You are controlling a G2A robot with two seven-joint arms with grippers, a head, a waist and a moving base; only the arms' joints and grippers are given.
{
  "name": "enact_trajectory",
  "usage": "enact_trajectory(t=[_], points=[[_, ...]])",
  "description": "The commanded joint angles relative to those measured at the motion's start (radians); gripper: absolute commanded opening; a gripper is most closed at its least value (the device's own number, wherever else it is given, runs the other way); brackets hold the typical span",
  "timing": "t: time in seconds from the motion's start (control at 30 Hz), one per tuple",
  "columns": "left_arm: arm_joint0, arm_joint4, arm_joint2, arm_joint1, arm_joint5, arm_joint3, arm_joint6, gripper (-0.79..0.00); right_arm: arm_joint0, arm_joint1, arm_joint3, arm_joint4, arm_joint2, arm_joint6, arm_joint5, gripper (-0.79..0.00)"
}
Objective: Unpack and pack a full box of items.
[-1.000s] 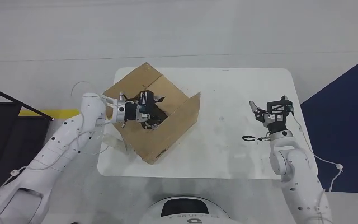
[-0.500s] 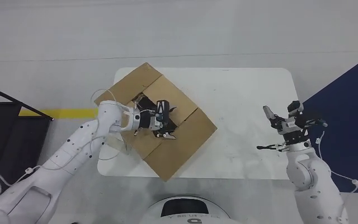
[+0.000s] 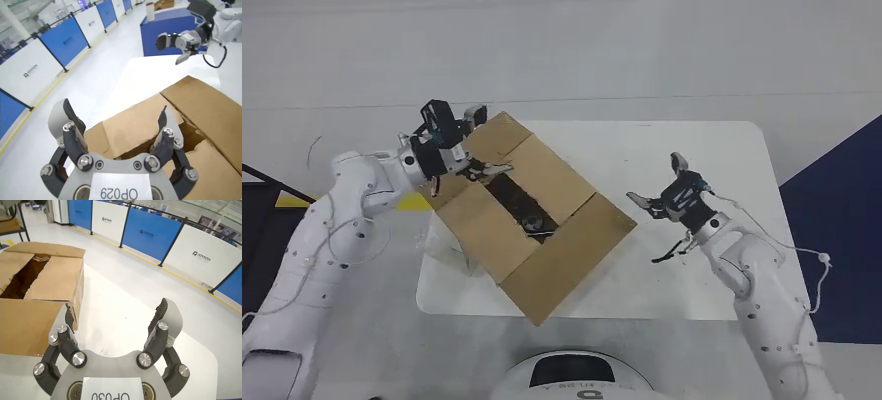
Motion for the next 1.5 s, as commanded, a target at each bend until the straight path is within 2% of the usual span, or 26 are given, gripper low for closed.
enact_trajectory(t=[0.0,0.23,0.43,0.6,0.77,1.0,1.13,1.47], points=[[0.047,0.005,-0.078,0.014,0.002,0.011,0.022,0.000,0.028,-0.002,0.005,-0.033,-0.038,0.015,0.005,0.000],[0.143,-0.013,-0.236,0.039,-0.004,0.082,0.066,0.000,0.080,-0.007,0.029,-0.025,-0.049,0.036,0.050,0.000],[0.212,0.043,-0.299,0.051,-0.026,0.139,0.121,0.000,0.079,-0.006,0.022,-0.039,-0.057,0.042,0.045,0.000],[0.224,0.060,-0.301,0.053,-0.060,0.175,0.136,0.000,0.090,-0.011,-0.036,-0.201,-0.180,0.087,0.039,0.000],[0.224,0.060,-0.301,0.053,-0.060,0.175,0.136,0.000,0.137,-0.025,-0.019,-0.296,-0.310,0.118,0.051,0.000],[0.224,0.060,-0.301,0.053,-0.060,0.175,0.136,0.000,0.169,-0.045,-0.031,-0.374,-0.429,0.150,0.115,0.000],[0.224,0.060,-0.301,0.053,-0.060,0.175,0.136,0.000,0.201,-0.064,-0.014,-0.439,-0.504,0.241,0.200,0.000],[0.224,0.060,-0.301,0.053,-0.060,0.175,0.136,0.000,0.287,-0.120,0.040,-0.512,-0.673,0.440,0.282,0.000]])
